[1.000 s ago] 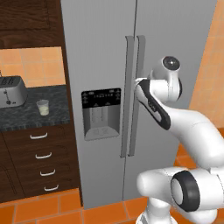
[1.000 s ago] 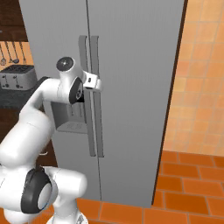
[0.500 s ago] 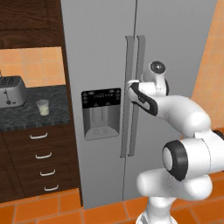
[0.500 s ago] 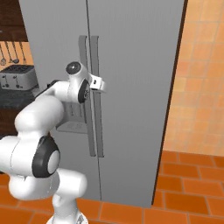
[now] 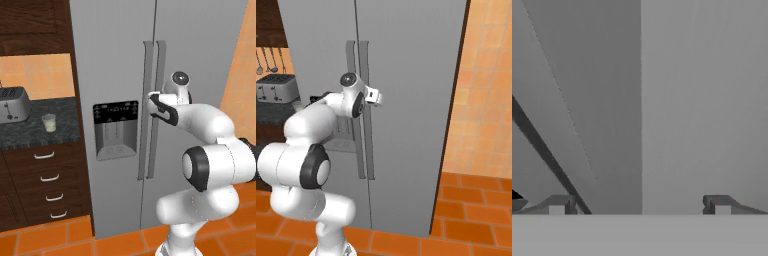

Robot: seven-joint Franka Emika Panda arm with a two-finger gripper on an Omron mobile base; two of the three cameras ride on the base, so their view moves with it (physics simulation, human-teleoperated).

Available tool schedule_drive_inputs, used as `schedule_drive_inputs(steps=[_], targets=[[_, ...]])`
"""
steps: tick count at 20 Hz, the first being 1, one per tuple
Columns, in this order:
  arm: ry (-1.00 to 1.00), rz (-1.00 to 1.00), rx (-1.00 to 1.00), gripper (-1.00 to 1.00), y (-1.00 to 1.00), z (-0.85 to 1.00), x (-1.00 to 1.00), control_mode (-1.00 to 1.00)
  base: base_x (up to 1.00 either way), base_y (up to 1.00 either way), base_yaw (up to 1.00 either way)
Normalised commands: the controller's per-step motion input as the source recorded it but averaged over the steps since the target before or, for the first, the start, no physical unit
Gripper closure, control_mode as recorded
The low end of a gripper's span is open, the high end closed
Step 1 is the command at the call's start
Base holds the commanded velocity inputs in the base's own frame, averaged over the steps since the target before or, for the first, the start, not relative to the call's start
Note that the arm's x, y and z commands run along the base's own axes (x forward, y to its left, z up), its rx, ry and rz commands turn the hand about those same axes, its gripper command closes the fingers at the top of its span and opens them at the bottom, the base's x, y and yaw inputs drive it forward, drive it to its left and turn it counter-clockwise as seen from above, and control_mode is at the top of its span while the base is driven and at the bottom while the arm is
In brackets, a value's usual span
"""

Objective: Grab a lemon wedge from the fridge and one ice cube from the ice bowl, and put them in the glass of lemonade.

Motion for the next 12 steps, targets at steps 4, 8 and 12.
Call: schedule_drive_inputs(steps=[4,8,12], targets=[[0.0,0.0,0.0,-1.0,0.0,-0.28,0.42,-1.0,0.0,0.0,0.0],[0.0,0.0,0.0,-1.0,0.0,-0.36,0.39,-1.0,0.0,0.0,0.0],[0.0,0.0,0.0,-1.0,0.0,-0.39,0.39,-1.0,0.0,0.0,0.0]])
